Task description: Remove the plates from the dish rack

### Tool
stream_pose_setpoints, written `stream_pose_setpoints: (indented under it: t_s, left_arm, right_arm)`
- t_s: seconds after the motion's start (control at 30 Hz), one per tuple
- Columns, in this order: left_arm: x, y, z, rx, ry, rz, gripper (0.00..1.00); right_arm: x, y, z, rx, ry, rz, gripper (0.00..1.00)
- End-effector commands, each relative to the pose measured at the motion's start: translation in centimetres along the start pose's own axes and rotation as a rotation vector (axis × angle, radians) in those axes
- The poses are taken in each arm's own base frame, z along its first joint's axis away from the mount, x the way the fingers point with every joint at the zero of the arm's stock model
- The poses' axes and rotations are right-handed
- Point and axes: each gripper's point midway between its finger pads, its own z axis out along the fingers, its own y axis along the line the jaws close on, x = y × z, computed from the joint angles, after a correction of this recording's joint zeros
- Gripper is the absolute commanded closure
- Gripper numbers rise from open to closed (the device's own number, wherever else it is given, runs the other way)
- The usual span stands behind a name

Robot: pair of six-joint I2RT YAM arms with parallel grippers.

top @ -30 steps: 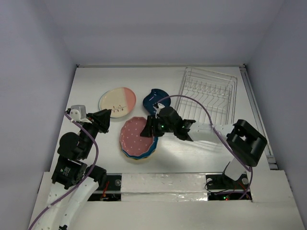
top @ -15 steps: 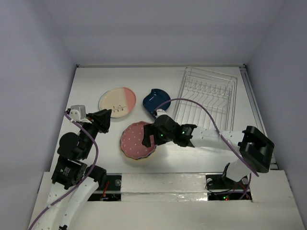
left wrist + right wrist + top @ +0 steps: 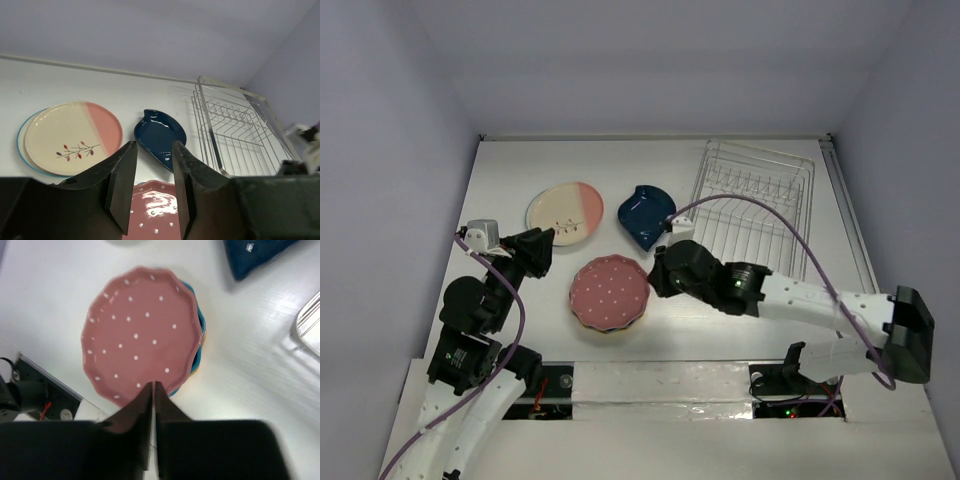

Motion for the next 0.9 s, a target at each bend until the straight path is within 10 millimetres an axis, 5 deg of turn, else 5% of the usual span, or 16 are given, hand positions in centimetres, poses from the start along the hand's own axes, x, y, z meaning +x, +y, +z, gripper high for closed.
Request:
stream_pose_setpoints:
  t_s: [0.0, 0.1, 0.27, 0.37, 0.4, 0.47, 0.5, 0.63, 0.87]
  left_arm:
    - [-2.5, -1.1, -0.3, 0.037, -0.069, -0.011, 0.66]
    - [-2.4, -1.2, -0.3, 0.045, -0.067, -0.009, 0.59]
    - [-2.3, -2.5, -0.4, 0.116, -0.058, -0.004, 0.33]
    - [-2.3, -2.7, -0.4, 0.125, -0.059, -0.013, 0.22]
    - [-2.4, -2.7, -0.4, 0.126, -0.06, -0.016, 0.19]
    - [-2.3, -2.7, -0.3, 0.121, -0.058, -0.024, 0.15]
    - [-2.4, -2.7, -0.3, 0.122, -0.061, -0.026, 0.14]
    - [-3.4, -2.7, -0.4, 0.112, -0.084, -0.035, 0.11]
    - [-4.9, -3.8, -0.6, 0.159, -0.125, -0.03, 0.1]
  right_arm:
    - [-6.3, 0.5, -4.7, -0.003, -0.232, 0.05, 1.0]
    - [-10.2, -0.5, -9.4, -0.027, -0.408, 0.117, 1.0]
    - [-13.5, -4.2, -16.1, -0.025, -0.647, 0.211, 0.99]
    - [-14.8, -7.0, -20.3, -0.011, -0.781, 0.28, 0.55]
    - [-15.1, -8.2, -21.3, 0.016, -0.826, 0.309, 0.29]
    - [-15.1, -10.3, -23.5, 0.033, -0.888, 0.377, 0.04]
    - [-14.9, -11.5, -24.1, 0.067, -0.914, 0.412, 0.0]
    - [-14.0, -14.1, -25.7, 0.093, -0.967, 0.474, 0.0]
    - [-13.3, -14.3, -25.1, 0.074, -0.985, 0.466, 0.0]
